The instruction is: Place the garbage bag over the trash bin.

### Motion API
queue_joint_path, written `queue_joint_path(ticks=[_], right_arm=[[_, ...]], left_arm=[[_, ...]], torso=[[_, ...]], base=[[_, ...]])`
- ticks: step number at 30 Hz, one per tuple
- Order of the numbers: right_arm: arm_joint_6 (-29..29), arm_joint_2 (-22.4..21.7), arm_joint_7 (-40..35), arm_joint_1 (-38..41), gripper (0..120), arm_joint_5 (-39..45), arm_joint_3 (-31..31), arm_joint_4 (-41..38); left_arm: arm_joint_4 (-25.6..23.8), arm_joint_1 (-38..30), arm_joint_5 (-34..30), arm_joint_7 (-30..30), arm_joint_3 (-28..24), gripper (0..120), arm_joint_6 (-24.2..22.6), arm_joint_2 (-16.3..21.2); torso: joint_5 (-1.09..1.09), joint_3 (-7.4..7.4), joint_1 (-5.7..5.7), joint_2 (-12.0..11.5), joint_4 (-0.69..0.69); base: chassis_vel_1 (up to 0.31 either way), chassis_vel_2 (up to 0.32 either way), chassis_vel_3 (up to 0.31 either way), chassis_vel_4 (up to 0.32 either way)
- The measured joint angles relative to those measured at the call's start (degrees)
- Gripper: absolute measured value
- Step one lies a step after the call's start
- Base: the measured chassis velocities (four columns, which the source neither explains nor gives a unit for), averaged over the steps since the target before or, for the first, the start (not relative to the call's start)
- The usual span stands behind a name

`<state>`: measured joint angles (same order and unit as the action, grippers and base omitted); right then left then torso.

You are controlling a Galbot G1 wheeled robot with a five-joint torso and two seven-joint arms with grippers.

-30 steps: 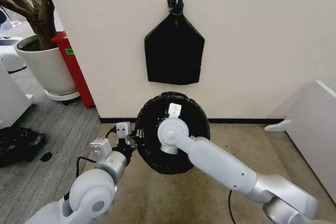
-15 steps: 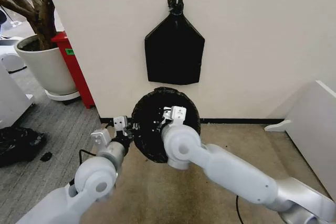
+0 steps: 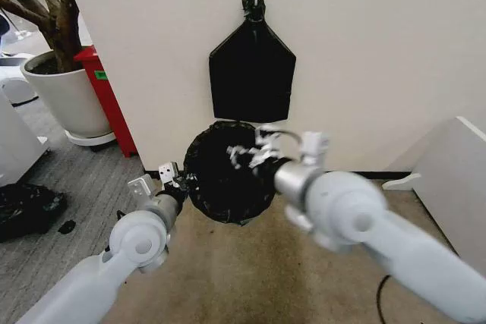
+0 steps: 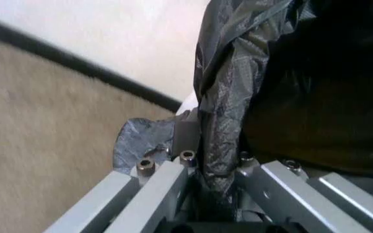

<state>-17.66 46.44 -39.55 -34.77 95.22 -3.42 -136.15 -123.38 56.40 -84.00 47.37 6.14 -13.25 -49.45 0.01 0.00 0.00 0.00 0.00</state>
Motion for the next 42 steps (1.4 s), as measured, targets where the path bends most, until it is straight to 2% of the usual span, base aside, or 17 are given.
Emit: queue_joint_path(ticks=[3, 4, 5, 7, 8, 12, 14, 17, 19, 25, 30, 34, 36, 39, 42], right_arm=[[1.8, -3.9, 4.0, -6.2, 39, -2.4, 4.2, -0.8], [2.1, -4.7, 6.3, -12.1, 47, -3.0, 9.1, -0.7], [2.1, -4.7, 6.3, -12.1, 47, -3.0, 9.1, -0.7], [1.5, -4.8, 9.4, -17.8, 52, -3.1, 14.4, 0.2], [-0.1, -4.7, 13.6, -24.4, 60, -3.1, 22.0, 1.7], [-3.4, -3.0, 23.3, -37.8, 77, -3.0, 34.9, 4.3], [-3.9, -2.3, 25.2, -40.3, 80, -3.6, 36.4, 4.6], [-4.9, 1.2, 31.1, -47.5, 93, -7.4, 39.2, 6.0], [-5.1, 4.0, 33.3, -50.5, 99, -10.1, 39.2, 7.0], [-5.7, 9.2, 35.7, -55.3, 100, -12.6, 38.8, 7.2], [-5.8, 11.7, 35.5, -56.8, 100, -13.1, 37.6, 5.7], [-3.3, 15.2, 28.1, -53.5, 100, -15.0, 30.7, 4.4], [-3.0, 15.4, 27.0, -53.0, 100, -15.1, 30.0, 4.4], [-0.9, 16.9, 18.4, -49.0, 100, -16.3, 25.0, 5.8], [-0.5, 17.2, 16.6, -48.0, 100, -16.4, 23.7, 6.6]], left_arm=[[0.0, -0.7, -5.3, 1.8, 0.3, 1, -0.1, -0.1], [0.0, -1.3, -9.0, 3.0, 0.5, 1, -0.1, -0.1], [0.0, -1.3, -9.0, 3.0, 0.5, 1, -0.1, -0.1], [0.0, -1.7, -12.4, 4.0, 0.7, 1, -0.2, -0.1], [0.3, -2.4, -16.4, 5.4, 1.0, 1, -0.3, 0.0], [2.0, -4.0, -24.8, 8.1, 1.6, 1, -0.8, -0.2], [2.5, -4.4, -27.1, 8.6, 1.8, 1, -0.8, -0.3], [5.4, -7.9, -37.4, 12.6, 2.2, 1, -0.8, -1.1], [8.0, -10.3, -40.8, 14.0, 2.4, 1, -0.8, -1.8], [13.6, -15.7, -44.1, 17.2, 2.2, 1, -1.4, -3.4], [15.4, -18.3, -45.5, 19.0, 1.8, 1, -1.4, -4.6], [16.3, -20.1, -46.9, 20.6, 0.6, 1, -1.8, -5.6], [16.3, -20.1, -47.0, 20.6, 0.5, 1, -1.9, -5.7], [16.2, -20.2, -47.3, 20.8, 0.3, 1, -1.9, -5.7], [16.0, -20.0, -47.4, 20.8, 0.3, 1, -2.0, -5.5]], torso=[[0.01, 0.0, 0.0, 0.0, -0.01], [0.01, 0.0, 0.0, 0.0, 0.0], [0.01, 0.0, 0.0, 0.0, 0.0], [0.02, 0.0, 0.0, 0.0, 0.0], [0.04, 0.0, 0.0, 0.0, -0.01], [0.02, 0.0, 0.0, 0.0, 0.0], [0.02, 0.0, 0.0, 0.0, -0.01], [0.02, -0.01, 0.0, 0.0, -0.01], [0.01, 0.0, 0.0, 0.0, -0.01], [-0.02, 0.01, 0.0, 0.0, 0.01], [-0.02, 0.0, 0.0, 0.0, -0.01], [-0.03, 0.0, 0.0, 0.0, 0.0], [-0.02, 0.0, 0.0, 0.0, 0.0], [-0.01, 0.01, 0.0, 0.0, 0.01], [-0.01, 0.0, 0.0, 0.0, 0.01]], base=[[0.0, 0.0, 0.0, 0.0], [0.0, 0.0, 0.0, 0.0], [0.0, 0.0, 0.0, 0.0], [0.0, 0.0, 0.0, 0.0], [0.0, 0.0, 0.0, 0.0], [0.0, 0.0, 0.0, 0.0], [0.0, 0.0, 0.0, 0.0], [0.0, 0.0, 0.0, 0.0], [0.0, 0.0, 0.0, 0.0], [0.0, 0.0, 0.0, 0.0], [0.0, 0.0, 0.0, 0.0], [0.0, 0.0, 0.0, 0.0], [0.0, 0.0, 0.0, 0.0], [0.0, 0.0, 0.0, 0.0], [0.0, 0.0, 0.0, 0.0]])
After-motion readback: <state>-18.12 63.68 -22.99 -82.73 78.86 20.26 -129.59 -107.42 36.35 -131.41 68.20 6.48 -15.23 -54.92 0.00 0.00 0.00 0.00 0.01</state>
